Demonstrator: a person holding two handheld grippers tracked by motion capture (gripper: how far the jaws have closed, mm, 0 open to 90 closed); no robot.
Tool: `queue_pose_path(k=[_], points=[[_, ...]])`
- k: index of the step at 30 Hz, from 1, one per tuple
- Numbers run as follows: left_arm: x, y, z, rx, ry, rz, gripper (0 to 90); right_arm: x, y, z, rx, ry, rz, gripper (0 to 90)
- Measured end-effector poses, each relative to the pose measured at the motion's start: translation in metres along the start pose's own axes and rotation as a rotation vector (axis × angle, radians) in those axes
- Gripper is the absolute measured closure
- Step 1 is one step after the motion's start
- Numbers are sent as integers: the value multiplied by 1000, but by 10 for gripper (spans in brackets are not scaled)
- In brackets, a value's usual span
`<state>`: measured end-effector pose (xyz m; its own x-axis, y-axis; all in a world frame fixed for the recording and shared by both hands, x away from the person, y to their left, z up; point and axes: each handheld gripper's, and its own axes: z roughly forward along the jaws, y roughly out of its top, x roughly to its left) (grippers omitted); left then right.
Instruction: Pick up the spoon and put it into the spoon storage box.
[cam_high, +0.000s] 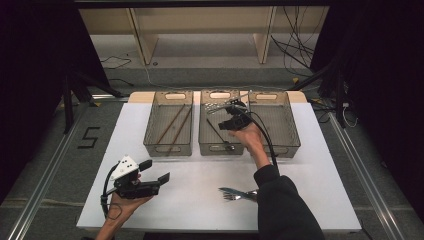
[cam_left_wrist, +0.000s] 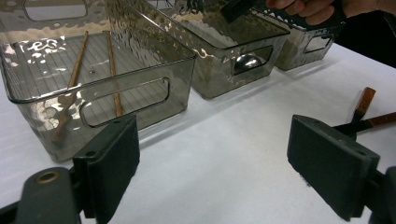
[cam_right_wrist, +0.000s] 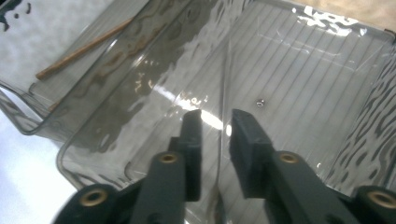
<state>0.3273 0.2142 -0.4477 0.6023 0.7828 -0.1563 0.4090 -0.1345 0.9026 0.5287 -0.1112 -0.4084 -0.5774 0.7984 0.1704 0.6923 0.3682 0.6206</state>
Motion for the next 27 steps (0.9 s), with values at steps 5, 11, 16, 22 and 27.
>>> queue_pose_path(k=[5,11,16,22,27], points=[[0,0,0,-1,-1,0,164,1,1,-7,-24,15,-15,683],[0,0,0,0,0,-1,164,7,0,-21,-50,40,-64,544],[0,0,0,1,0,-1,163,16,-4,-37,-65,58,-114,439],[0,0,0,-1,-1,-1,163,25,-15,-59,-86,78,-174,377],[0,0,0,-2,-1,-3,163,29,-25,-73,-103,83,-201,365]])
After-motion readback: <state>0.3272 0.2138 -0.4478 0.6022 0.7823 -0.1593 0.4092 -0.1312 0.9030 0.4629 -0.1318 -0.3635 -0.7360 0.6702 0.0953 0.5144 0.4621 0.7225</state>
